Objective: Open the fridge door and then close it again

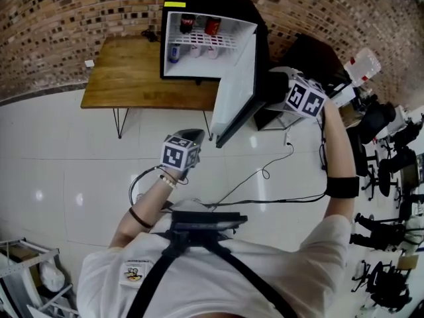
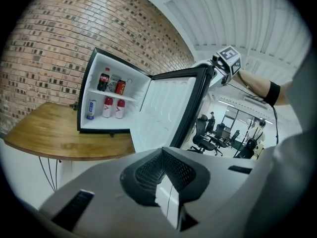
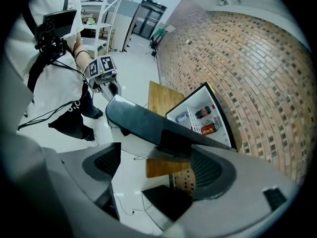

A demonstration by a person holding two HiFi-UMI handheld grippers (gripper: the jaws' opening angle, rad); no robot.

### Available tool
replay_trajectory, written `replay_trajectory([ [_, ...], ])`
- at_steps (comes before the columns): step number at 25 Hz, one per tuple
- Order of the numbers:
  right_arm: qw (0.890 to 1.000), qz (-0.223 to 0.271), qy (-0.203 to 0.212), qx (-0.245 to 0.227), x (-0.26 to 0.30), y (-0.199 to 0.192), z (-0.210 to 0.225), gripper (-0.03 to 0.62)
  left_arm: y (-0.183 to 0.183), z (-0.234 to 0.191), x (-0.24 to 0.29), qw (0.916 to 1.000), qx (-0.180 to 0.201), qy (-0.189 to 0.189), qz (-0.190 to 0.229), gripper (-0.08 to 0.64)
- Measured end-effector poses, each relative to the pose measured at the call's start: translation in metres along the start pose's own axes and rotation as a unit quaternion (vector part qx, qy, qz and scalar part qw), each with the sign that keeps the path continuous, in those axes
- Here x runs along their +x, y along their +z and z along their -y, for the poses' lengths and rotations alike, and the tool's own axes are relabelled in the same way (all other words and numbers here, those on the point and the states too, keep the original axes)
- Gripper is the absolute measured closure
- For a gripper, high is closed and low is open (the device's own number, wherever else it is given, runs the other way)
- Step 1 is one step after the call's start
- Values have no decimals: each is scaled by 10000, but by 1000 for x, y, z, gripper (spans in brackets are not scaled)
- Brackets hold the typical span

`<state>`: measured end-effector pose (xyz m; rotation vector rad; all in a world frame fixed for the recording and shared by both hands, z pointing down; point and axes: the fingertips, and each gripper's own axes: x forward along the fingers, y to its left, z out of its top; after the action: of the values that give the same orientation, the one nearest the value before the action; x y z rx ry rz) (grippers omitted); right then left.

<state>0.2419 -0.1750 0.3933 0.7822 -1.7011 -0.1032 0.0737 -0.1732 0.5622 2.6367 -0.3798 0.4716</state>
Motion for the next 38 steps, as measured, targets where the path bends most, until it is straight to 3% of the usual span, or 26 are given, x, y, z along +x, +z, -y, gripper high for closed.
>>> replay_trajectory([
  [9,9996,-290,48,-51,-6,-45,-10,129,12,42,37,9997,113,-194,63,558],
  [13,9974,-44,-405,597,-13,-53,-8,140,20,36,36,9995,278,-100,67,558],
  [16,9831,350,-1011,1484,-12,-59,-18,152,27,19,27,9991,416,-17,56,558],
  [22,9262,612,-1851,3226,4,-67,-76,241,40,-15,3,9976,691,1,51,558],
  [23,9134,480,-2026,3498,7,-70,-85,284,42,-19,1,9974,715,-24,48,558],
  [25,8799,3,-2450,4071,15,-81,-102,454,45,-24,-2,9969,783,-56,11,558],
  [27,8417,-343,-2779,4617,23,-83,-118,538,48,-29,-3,9963,860,-73,-22,558],
  [30,7943,-157,-3005,5278,39,-65,-136,575,52,-31,-5,9954,949,-127,0,558],
  [38,7011,792,-3038,6402,86,-4,-168,575,53,-37,-19,9939,1059,-322,18,558],
])
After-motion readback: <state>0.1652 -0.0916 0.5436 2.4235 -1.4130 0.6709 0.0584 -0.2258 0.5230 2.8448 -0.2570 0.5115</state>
